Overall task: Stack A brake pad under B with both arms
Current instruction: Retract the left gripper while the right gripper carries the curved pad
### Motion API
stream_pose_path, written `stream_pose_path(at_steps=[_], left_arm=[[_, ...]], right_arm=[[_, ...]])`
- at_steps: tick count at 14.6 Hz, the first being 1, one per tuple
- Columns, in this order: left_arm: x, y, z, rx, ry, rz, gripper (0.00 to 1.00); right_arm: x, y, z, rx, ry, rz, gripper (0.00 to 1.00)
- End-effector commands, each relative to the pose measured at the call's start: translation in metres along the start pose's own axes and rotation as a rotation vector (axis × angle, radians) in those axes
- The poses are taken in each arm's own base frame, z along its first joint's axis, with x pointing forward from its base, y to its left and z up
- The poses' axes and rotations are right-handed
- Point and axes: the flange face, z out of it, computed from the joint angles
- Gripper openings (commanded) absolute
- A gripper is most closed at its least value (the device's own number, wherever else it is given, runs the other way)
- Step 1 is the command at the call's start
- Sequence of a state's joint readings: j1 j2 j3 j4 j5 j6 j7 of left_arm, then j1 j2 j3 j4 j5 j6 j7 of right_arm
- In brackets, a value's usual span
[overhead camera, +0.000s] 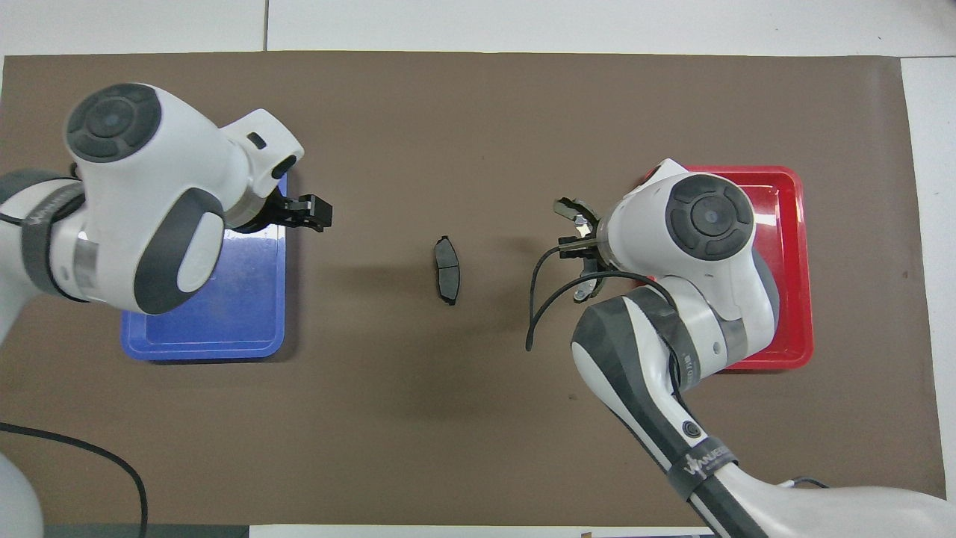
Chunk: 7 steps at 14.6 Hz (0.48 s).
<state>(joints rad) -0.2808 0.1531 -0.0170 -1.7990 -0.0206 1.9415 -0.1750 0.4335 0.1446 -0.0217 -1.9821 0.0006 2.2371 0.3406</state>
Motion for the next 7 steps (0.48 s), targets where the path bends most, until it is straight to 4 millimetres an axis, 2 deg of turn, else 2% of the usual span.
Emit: stream_pose_path(at_steps=[1,3,4,6,7], left_arm=[[0.001,-0.057,-0.033,-0.009,-0.034,0.076,1.00],[0.000,-0.086,-0.057,-0.012,-0.046,0.085,1.00],[-0.003,-0.097,-0.069,-0.011,-0.042,0.093,1.00],[-0.013,-0.118,-0.092,-0.008,-0.043,0.105,1.00],[-0.021,-0.124,-0.103,-0.006,-0.049,0.111,1.00]], right_arm=[[0.016,-0.049,-0.006,-0.022,-0.004,0.030,0.00],[0.027,-0.115,0.007,-0.061,0.002,0.078,0.00],[0.032,-0.140,0.017,-0.087,0.011,0.094,0.00],[0.034,-0.153,0.034,-0.096,0.014,0.104,0.00],[0.025,-0.171,0.049,-0.102,0.002,0.092,0.00]])
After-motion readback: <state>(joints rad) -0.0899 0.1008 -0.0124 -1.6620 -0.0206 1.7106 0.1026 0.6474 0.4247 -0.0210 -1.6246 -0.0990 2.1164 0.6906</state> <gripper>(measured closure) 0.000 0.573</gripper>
